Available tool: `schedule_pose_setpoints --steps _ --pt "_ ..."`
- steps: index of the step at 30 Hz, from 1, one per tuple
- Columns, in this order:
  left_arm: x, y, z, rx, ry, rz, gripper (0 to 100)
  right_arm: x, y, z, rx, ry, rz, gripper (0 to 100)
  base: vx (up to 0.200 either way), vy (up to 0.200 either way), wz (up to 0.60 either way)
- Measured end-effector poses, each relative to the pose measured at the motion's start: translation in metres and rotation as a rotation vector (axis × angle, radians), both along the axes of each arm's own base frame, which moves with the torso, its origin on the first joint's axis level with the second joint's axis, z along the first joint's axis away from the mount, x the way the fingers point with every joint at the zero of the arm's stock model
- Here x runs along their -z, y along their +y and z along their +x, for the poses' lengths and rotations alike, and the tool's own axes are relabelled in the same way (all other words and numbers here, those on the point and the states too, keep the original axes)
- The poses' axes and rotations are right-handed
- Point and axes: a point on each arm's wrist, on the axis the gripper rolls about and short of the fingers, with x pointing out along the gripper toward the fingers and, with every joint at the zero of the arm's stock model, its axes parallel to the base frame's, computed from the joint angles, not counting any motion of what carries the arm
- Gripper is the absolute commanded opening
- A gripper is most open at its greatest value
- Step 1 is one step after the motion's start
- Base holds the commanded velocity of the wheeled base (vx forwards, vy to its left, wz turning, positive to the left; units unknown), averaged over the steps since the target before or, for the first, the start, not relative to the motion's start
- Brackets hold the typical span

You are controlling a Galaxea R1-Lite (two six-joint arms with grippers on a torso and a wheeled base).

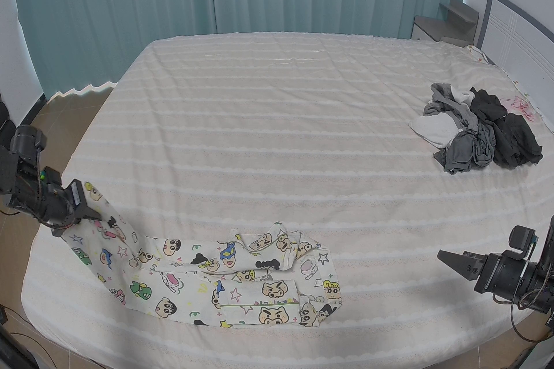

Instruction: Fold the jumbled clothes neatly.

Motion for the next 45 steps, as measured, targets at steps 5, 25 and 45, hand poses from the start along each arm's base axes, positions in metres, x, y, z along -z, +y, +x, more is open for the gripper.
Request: schedule_pose_setpoints --steps 5,25,45 --pt "-0.015 -0.064 0.004 0.07 -0.031 0.047 0 0.0 -0.001 0.001 0.005 -0.002 0.001 100 0.0 0.0 0.0" --pt "-0.005 -0.285 -0.002 0.265 -0.178 0.062 0 0.0 -0.003 0.002 0.011 0.001 0.002 100 0.0 0.0 0.0" --pt "0.023 -0.329 0.01 0.29 -0.196 0.004 100 0.002 -0.003 0.002 0.009 0.013 -0.005 100 0.0 0.0 0.0"
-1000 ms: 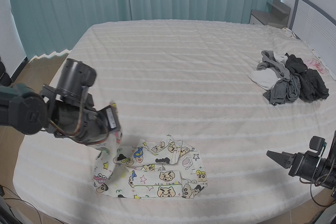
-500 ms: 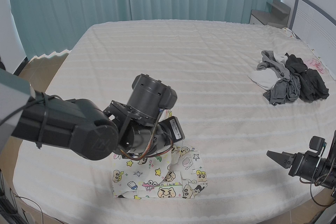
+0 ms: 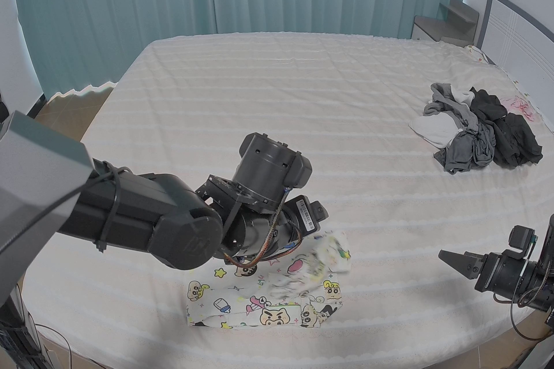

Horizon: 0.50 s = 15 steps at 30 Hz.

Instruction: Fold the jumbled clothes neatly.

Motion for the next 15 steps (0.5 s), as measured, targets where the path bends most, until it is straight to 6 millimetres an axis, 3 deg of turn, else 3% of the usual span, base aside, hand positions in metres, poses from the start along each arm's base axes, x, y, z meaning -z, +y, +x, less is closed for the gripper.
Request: schedule_pose_setpoints --steps 6,15 --pt "-0.005 0.007 0.005 -0.022 -0.007 -0.008 100 0.001 0.0 0.0 -0.001 0.004 -0.002 100 0.0 0.0 0.0" --pt "-0.004 0.043 0.004 -0.081 0.029 -0.004 100 0.002 0.0 0.0 -0.003 0.012 -0.005 100 0.0 0.0 0.0"
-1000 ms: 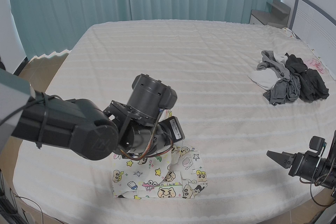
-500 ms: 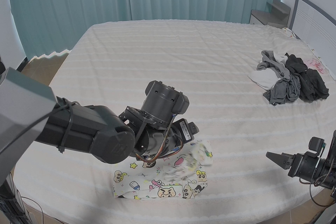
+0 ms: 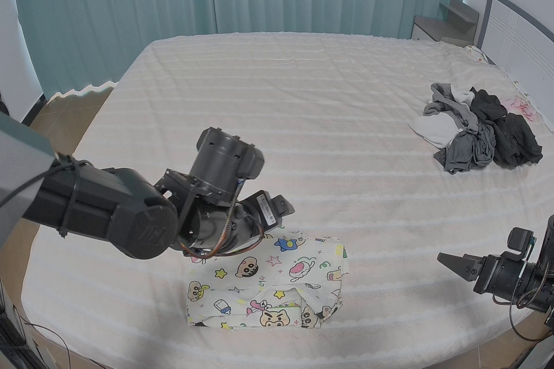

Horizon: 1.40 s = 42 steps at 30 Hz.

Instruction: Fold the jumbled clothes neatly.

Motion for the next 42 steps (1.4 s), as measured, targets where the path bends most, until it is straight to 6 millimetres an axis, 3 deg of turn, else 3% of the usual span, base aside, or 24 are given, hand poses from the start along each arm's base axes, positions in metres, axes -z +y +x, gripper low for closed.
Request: schedule_pose_setpoints --steps 10,14,25,33,42 --pt "0.013 0.054 -0.014 -0.059 0.018 -0.047 100 0.002 0.001 0.001 -0.003 0.013 -0.005 100 -0.18 0.0 0.0" --pt "0.02 0.071 -0.025 -0.08 0.004 -0.064 100 0.005 0.001 0.002 -0.004 0.031 -0.011 100 0.0 0.0 0.0" --pt "0.018 0.091 -0.03 -0.161 -0.072 -0.188 100 0.015 0.007 0.007 -0.038 0.097 -0.027 100 0.0 0.0 0.0" --pt "0.017 0.104 -0.031 -0.165 -0.051 -0.271 100 0.02 0.027 0.016 -0.102 0.147 0.026 100 0.0 0.2 0.0" --pt "0.015 0.118 -0.032 -0.2 -0.052 -0.3 100 0.034 0.055 0.044 -0.153 0.165 0.081 100 0.0 0.2 0.0"
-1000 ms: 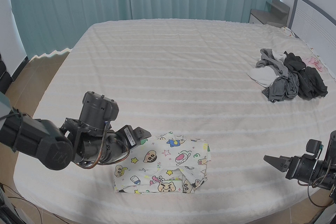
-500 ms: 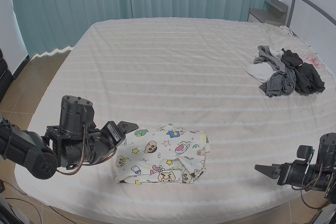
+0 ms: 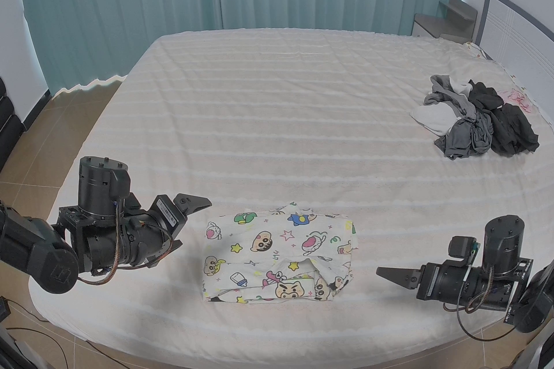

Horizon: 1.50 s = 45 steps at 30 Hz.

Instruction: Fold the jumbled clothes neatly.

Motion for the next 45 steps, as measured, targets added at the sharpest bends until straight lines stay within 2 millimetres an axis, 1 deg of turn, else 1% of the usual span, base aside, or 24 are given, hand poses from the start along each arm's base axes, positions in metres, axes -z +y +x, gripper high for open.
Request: schedule_pose_setpoints --steps 3,7,10,13,17,23,32,37,45 --pt "0.0 0.004 0.001 -0.014 0.0 -0.002 100 0.008 0.009 0.011 -0.013 -0.012 0.016 100 0.0 0.2 0.0" --pt "0.0 0.008 0.001 -0.027 0.0 -0.004 100 0.024 0.02 0.025 -0.018 -0.027 0.04 100 0.0 0.2 0.0" --pt "0.0 0.01 0.002 -0.034 0.002 -0.003 100 0.034 0.026 0.033 -0.011 -0.047 0.072 100 0.0 0.0 0.0" --pt "0.001 0.011 0.002 -0.04 0.004 -0.002 100 0.048 0.028 0.036 0.005 -0.021 0.079 100 0.0 0.0 0.0" --pt "0.002 0.012 0.003 -0.043 0.008 0.0 100 0.065 0.024 0.034 0.052 0.043 0.03 100 0.0 0.0 0.0" --pt "0.006 0.012 0.005 -0.045 0.019 0.006 100 0.068 0.015 0.028 0.091 0.067 0.0 100 0.0 0.0 0.0" --pt "0.007 0.012 0.006 -0.049 0.025 0.01 100 0.068 0.007 0.027 0.111 0.076 -0.019 100 0.0 0.0 0.0" --pt "0.009 0.012 0.006 -0.048 0.03 0.011 100 0.073 0.007 0.028 0.115 0.093 -0.027 100 0.0 0.0 0.0" --pt "0.01 0.012 0.007 -0.047 0.035 0.013 100 0.081 0.013 0.04 0.114 0.093 -0.012 100 0.0 0.0 0.0"
